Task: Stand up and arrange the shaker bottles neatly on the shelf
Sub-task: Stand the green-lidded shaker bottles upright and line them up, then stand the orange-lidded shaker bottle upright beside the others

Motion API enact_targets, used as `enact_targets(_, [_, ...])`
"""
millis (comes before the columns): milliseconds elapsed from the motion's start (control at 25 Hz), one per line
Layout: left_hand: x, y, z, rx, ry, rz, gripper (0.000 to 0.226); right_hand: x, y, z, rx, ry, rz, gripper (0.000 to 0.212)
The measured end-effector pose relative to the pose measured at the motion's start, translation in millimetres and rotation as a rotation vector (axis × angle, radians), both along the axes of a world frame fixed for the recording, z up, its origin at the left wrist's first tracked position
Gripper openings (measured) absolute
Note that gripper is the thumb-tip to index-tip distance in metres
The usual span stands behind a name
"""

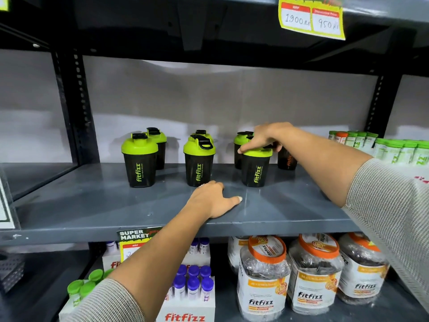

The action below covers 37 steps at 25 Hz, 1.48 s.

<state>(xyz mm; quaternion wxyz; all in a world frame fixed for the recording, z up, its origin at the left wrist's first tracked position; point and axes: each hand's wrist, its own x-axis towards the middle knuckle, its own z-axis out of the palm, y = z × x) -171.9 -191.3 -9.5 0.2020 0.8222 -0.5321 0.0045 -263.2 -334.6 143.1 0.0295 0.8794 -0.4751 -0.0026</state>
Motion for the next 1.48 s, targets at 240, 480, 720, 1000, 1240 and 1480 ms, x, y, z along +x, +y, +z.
enact_targets(240, [-0.1, 0.5, 0.6, 0.009, 0.002, 0.002, 0.074, -2.5, 0.5, -3.0, -0.024, 0.009, 0.000, 0.077])
enact_targets(480, [0.3, -0.9, 1.0, 0.014, 0.005, 0.003, 0.074, -5.5, 1.6, -4.7, 0.005, 0.022, -0.007, 0.096])
enact_targets(720, [-3.7, 10.3, 3.4, -0.117, -0.117, 0.020, 0.058, -47.5, 13.8, 11.7, -0.199, -0.160, 0.015, 0.110])
enact_targets(1000, [-52.7, 3.2, 13.3, -0.203, -0.273, -0.241, 0.025, -145.9, -43.1, -2.9, -0.186, -0.184, -0.143, 0.107])
enact_targets(1240, [-110.4, -56.8, 22.6, -0.040, -0.170, -0.261, 0.050, -170.9, -93.8, -31.0, -0.199, -0.071, -0.150, 0.099])
enact_targets(1480, [-104.0, -74.1, 1.8, 0.041, -0.001, -0.188, 0.067, -166.2, -131.7, -54.7, 0.258, -0.177, -0.342, 0.097])
